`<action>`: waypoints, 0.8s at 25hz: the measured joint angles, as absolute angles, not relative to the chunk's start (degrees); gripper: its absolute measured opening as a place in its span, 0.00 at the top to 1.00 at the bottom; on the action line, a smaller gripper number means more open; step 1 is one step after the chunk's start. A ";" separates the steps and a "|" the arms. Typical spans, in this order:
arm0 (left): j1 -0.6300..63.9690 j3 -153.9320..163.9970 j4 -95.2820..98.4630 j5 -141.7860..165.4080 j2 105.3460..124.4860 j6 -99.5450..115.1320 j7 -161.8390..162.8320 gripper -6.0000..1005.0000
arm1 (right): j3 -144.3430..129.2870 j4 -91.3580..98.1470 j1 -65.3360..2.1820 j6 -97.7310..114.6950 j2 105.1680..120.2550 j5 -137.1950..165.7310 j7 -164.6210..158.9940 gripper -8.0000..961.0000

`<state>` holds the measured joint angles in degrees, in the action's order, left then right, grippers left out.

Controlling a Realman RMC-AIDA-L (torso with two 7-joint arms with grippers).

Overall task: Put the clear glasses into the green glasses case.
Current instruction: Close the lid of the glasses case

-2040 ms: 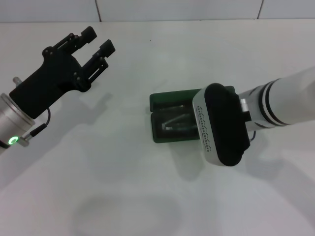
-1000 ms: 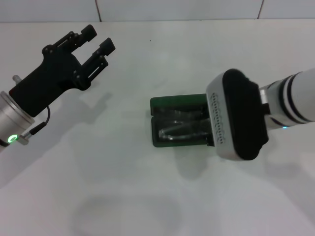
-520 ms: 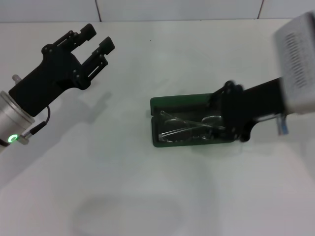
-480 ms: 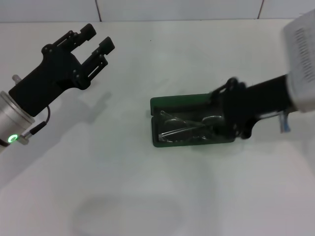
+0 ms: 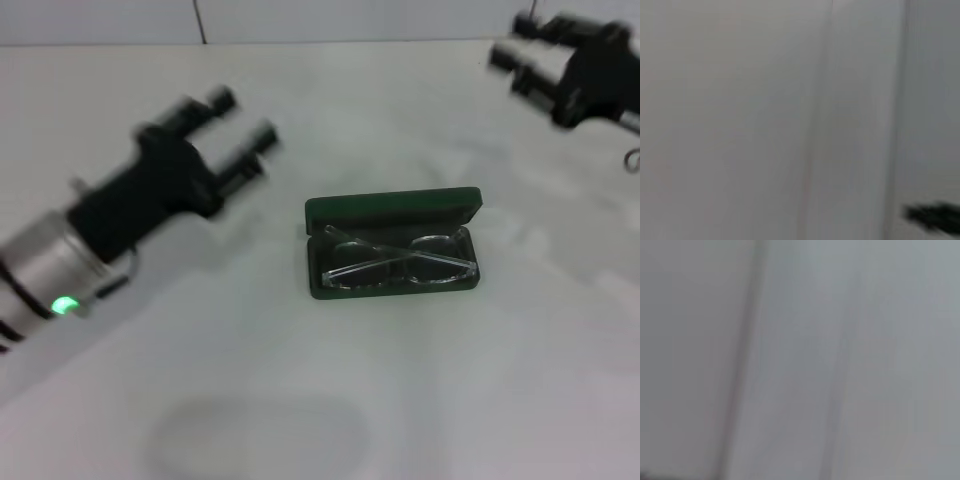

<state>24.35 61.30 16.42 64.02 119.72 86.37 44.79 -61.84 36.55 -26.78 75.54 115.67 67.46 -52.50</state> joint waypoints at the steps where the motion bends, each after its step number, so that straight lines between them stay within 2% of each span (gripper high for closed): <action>1: 25.00 63.65 16.27 65.38 119.67 86.07 44.87 0.35 | -61.08 34.26 -27.12 75.22 115.65 65.03 -50.64 0.54; 6: 26.94 67.85 16.18 67.37 120.12 82.63 45.29 0.35 | -59.91 31.25 -27.84 73.25 115.71 61.12 -48.01 0.53; 9: 29.24 68.25 14.32 67.70 120.42 80.52 46.15 0.30 | -60.22 31.18 -28.30 71.08 115.83 61.17 -47.85 0.53; 12: 32.03 68.72 11.54 66.99 120.45 77.82 46.95 0.25 | -60.29 30.56 -28.91 69.97 115.83 61.23 -47.61 0.39; 14: 33.62 68.72 11.07 65.60 120.45 75.07 49.84 0.26 | -60.39 29.49 -29.64 69.88 115.84 61.26 -47.11 0.29; 20: 38.47 68.82 11.96 63.61 120.06 64.68 58.75 0.26 | -61.17 28.21 -30.49 69.49 115.83 61.22 -45.53 0.30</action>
